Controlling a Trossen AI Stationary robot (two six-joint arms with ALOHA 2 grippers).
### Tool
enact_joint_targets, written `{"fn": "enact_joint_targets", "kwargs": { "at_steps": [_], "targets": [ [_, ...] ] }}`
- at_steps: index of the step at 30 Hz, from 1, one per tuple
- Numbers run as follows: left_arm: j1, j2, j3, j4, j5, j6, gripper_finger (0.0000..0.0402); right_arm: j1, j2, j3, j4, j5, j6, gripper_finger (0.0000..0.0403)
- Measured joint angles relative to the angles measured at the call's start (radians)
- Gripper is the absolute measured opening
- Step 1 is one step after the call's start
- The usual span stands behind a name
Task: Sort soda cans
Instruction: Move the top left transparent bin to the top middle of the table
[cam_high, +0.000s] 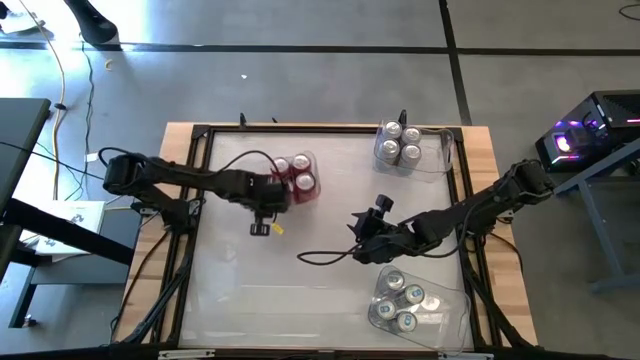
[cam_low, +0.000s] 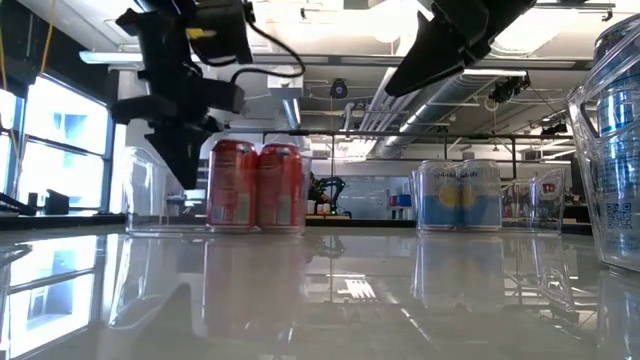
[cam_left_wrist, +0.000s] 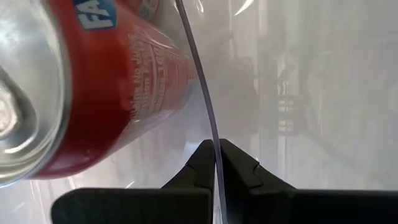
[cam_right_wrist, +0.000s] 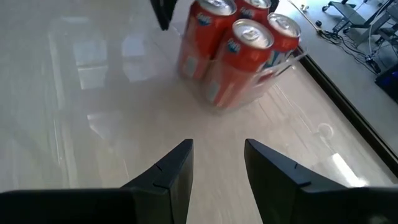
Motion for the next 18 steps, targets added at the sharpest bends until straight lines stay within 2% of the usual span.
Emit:
{"fn": "enact_joint_targets", "kwargs": {
  "at_steps": [12, 18],
  "targets": [
    [-0.169, 0.002, 0.000, 0.035, 0.003, 0.030, 0.0003, 0.000, 0.000, 0.000, 0.000, -0.009, 0.001, 0.0139],
    [-0.184, -0.001, 0.000, 0.013, -0.034, -0.028, 0.0039, 0.000, 0.000, 0.000, 0.000, -0.019, 0.000, 0.0139]
  ]
}}
